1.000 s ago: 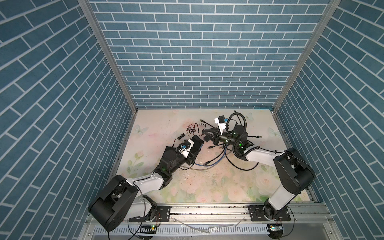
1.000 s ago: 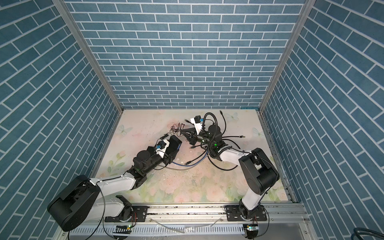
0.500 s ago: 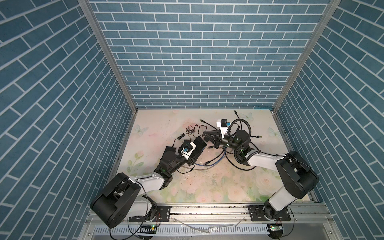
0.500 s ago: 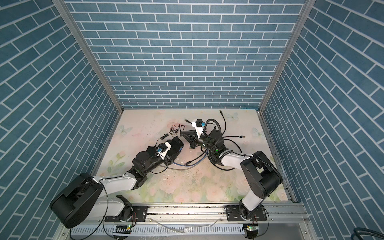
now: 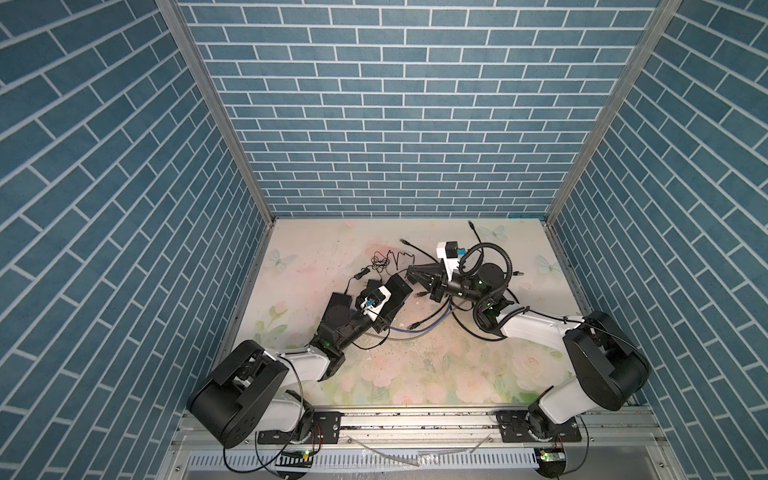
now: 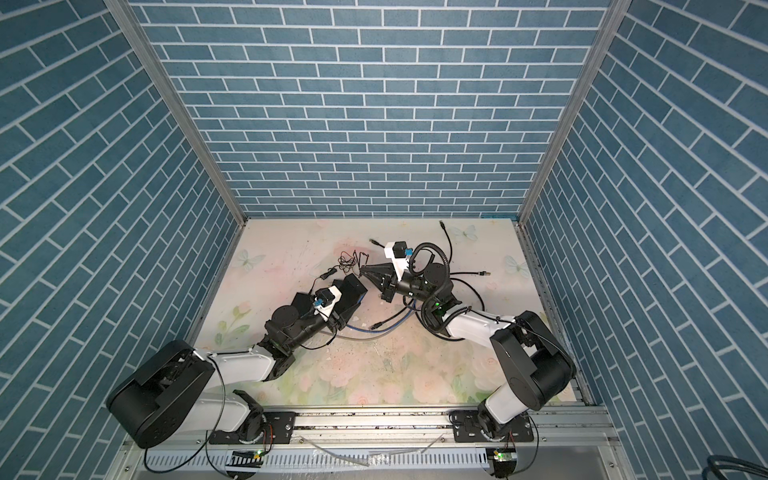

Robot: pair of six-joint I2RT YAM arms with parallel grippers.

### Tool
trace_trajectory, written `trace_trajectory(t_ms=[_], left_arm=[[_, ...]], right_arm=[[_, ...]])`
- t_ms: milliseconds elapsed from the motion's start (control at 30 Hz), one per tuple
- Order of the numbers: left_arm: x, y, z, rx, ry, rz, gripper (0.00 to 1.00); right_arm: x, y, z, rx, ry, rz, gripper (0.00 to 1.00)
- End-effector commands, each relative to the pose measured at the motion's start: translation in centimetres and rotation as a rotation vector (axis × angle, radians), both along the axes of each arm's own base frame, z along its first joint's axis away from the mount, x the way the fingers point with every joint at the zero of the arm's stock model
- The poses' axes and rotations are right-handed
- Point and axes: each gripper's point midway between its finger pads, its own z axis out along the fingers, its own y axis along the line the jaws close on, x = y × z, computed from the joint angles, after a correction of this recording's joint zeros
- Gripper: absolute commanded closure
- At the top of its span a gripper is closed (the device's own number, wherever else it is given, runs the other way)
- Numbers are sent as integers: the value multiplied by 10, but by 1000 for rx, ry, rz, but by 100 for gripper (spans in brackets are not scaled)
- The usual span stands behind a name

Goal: Insert the plug into the switch port

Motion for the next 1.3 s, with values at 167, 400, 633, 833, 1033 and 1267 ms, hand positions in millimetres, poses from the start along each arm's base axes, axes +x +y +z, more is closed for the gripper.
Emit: trace_trajectory(t_ms=[167, 400, 633, 833, 1033, 1267], left_arm=[[1, 2, 19, -48, -72, 11, 45], [-1, 0, 21, -58, -75, -6, 45], [-5, -7, 23, -76, -64, -49, 46], [-6, -6, 27, -100, -84, -50, 46], [-4, -3, 34, -128, -102, -35, 46], [-3, -1, 40, -138, -118, -19, 46]], right_arm=[[-19, 1, -3, 13, -5, 51, 100], [-15, 1, -11, 1, 12, 25, 100], [-10, 9, -7, 6, 13, 43, 100], [-6, 11, -12, -2, 24, 31, 100], [-5, 8, -18, -20, 28, 9, 100], [-7, 6, -21, -64, 14, -5, 100]])
